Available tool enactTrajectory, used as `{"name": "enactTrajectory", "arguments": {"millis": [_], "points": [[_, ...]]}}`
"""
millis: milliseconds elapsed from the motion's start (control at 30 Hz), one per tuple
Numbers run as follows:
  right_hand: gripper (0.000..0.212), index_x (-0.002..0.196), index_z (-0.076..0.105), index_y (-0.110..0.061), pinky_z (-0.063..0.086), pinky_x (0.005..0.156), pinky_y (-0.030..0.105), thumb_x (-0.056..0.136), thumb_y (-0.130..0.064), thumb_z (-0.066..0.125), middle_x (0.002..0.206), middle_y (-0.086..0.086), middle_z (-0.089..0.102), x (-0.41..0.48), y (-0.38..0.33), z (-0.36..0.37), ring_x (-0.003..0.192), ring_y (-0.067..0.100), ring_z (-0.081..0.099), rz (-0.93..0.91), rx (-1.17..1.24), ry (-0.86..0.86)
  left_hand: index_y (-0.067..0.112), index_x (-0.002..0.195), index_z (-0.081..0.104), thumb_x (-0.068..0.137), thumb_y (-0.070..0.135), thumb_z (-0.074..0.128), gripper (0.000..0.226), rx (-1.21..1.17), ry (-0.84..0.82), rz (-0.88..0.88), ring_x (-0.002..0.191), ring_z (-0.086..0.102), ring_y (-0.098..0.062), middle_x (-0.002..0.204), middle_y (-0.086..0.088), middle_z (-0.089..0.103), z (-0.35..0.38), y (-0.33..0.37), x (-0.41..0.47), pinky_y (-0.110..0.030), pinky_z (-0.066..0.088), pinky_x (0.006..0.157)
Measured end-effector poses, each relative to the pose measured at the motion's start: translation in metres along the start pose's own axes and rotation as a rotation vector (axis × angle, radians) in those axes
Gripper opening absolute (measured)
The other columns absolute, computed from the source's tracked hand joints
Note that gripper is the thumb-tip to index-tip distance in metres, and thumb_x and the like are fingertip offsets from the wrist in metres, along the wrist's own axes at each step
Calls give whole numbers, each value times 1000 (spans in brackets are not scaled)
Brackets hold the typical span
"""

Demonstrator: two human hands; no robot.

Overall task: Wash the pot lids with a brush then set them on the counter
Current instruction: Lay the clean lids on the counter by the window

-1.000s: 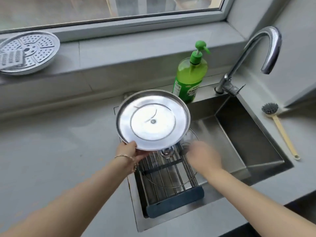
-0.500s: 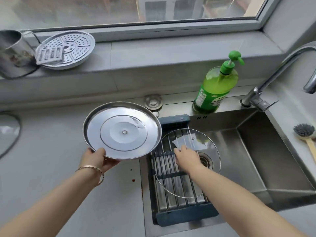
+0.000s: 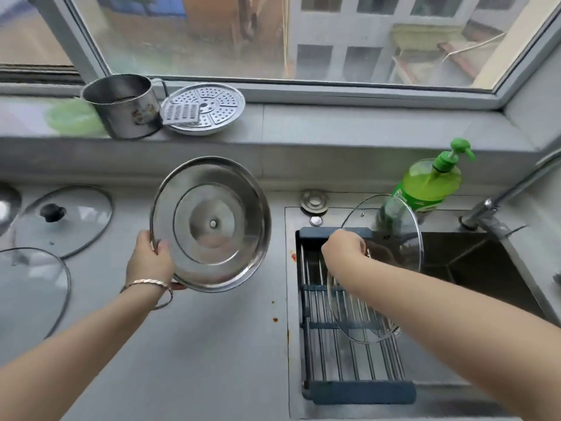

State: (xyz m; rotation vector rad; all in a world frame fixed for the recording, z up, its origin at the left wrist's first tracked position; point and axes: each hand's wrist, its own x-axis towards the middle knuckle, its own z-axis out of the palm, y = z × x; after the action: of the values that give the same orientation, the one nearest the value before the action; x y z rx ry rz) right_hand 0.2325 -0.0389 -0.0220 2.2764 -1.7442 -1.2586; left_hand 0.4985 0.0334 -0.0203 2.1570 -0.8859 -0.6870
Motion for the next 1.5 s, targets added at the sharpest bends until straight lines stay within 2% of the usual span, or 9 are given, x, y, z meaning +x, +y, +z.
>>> {"name": "enactTrajectory", "arguments": {"millis": [100,233,433,533,700,833,1033,1267,1500], "points": [[30,118,58,-9,43,66,30,91,-8,47,124,8,50,-8,-14,-26,111,29,53,-53,26,72,2,106,47,96,11,39,15,209,51,220,83,50,-38,89,-15,52,-33,0,7,-33,32,66],[33,124,56,-15,50,78,33,91,-20,52,129,3,51,-10,-43,-54,117,27,51,-70,2,115,9,90,43,89,2,37,10,430,48,748,57,47,-33,69,-13,45,-64,-20,24,-42,41,51],[31,118,57,-16,44,75,29,89,-15,48,123,5,56,-26,-97,-83,111,23,55,-79,-41,172,11,85,40,83,4,30,12,523,146,1184,36,48,-23,54,-8,53,-109,-38,50,-24,33,30],[19,101,55,-18,42,68,26,83,-15,49,112,3,59,-30,-137,-99,102,22,58,-58,104,145,12,84,39,81,0,36,12,588,233,1372,47,61,-23,72,-13,68,-142,-56,77,-25,38,32],[13,74,38,-17,31,52,23,80,-17,50,70,-2,42,-32,-214,-132,79,24,46,-23,419,210,19,117,47,85,-4,36,41,722,222,1455,89,69,-33,112,-21,66,-219,-120,143,-28,52,40],[8,83,46,-16,30,50,24,80,-21,51,79,5,53,-16,-279,-156,78,26,48,-29,700,265,22,122,46,99,0,11,48,783,243,1447,90,68,-37,111,-19,66,-279,-158,183,-30,54,43],[6,82,45,-14,33,53,26,81,-19,49,68,5,57,11,-367,-197,68,25,47,-93,983,260,20,127,45,96,-6,18,48,856,236,1408,95,65,-42,117,-21,63,-340,-223,233,-32,56,45],[7,72,45,-11,35,56,26,77,-13,49,77,11,61,42,-437,-230,68,26,49,-124,1009,252,19,124,49,100,0,26,38,826,292,1332,100,62,-43,116,-17,65,-360,-271,271,-34,57,48],[10,73,37,-15,30,53,28,79,-15,45,83,10,49,55,-471,-234,67,27,45,-105,1000,205,22,125,46,92,-5,31,45,924,251,1252,106,61,-41,120,-14,63,-344,-320,286,-44,56,71]]}}
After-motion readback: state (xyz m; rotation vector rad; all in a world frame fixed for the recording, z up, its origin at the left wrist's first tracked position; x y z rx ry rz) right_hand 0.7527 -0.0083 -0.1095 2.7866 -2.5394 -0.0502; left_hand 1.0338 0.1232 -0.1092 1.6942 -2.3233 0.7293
